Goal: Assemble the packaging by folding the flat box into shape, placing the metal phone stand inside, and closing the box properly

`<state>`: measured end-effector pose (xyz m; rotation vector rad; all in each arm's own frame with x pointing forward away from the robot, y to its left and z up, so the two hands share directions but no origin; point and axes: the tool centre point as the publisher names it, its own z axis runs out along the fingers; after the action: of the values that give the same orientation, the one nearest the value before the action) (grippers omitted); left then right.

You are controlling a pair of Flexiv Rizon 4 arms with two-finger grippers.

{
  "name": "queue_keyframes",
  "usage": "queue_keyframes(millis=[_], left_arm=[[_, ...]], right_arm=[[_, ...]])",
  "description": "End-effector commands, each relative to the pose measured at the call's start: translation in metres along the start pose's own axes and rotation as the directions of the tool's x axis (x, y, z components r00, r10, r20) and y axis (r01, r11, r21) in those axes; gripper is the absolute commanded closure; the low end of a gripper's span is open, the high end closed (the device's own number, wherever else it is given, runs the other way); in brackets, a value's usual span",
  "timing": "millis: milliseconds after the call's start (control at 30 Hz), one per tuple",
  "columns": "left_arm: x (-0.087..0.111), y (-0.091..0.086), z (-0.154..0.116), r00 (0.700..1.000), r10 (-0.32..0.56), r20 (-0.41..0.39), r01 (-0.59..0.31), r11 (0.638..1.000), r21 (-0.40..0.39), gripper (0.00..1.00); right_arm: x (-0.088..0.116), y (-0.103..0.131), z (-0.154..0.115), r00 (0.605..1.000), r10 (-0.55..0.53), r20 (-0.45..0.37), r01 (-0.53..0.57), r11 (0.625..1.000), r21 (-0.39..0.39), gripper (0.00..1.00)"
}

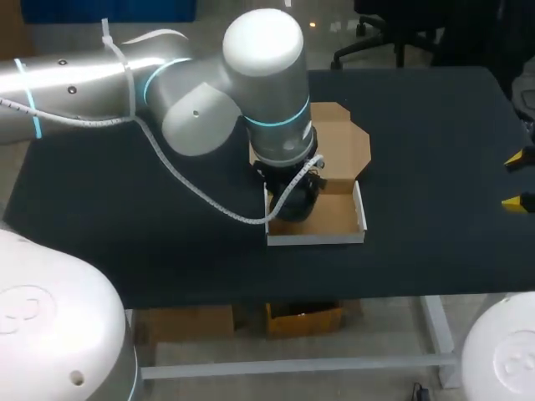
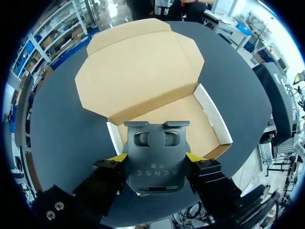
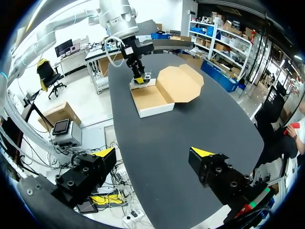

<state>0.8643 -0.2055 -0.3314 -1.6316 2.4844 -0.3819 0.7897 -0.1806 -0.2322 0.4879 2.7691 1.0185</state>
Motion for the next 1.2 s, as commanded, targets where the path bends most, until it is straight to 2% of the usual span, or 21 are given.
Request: queue_keyframes(millis=[33, 667, 1000, 1200], left_arm=[[0.008, -0.006, 0.006, 1.0, 0.01, -0.002, -0.01, 1.0, -0.006, 1.0], [0.037, -0.033, 0.038, 0.999, 0.052, -0.011, -0.052, 0.999, -0.009, 1.0], [0.037, -0.037, 0.058, 0.998, 0.06, 0.009, -0.059, 0.997, -0.041, 1.0], [0.032, -0.04, 0.061, 0.998, 0.055, 0.013, -0.055, 0.997, -0.055, 1.0]], right_arm=[[0.002, 0.0, -0.002, 1.0, 0.0, 0.001, 0.0, 1.0, 0.001, 0.0], [0.002, 0.0, -0.002, 1.0, 0.0, 0.001, 0.0, 1.0, 0.001, 0.0], [0.002, 0.0, -0.002, 1.0, 0.0, 0.001, 0.0, 1.0, 0.001, 0.0], [0.002, 0.0, -0.002, 1.0, 0.0, 0.001, 0.0, 1.0, 0.001, 0.0]])
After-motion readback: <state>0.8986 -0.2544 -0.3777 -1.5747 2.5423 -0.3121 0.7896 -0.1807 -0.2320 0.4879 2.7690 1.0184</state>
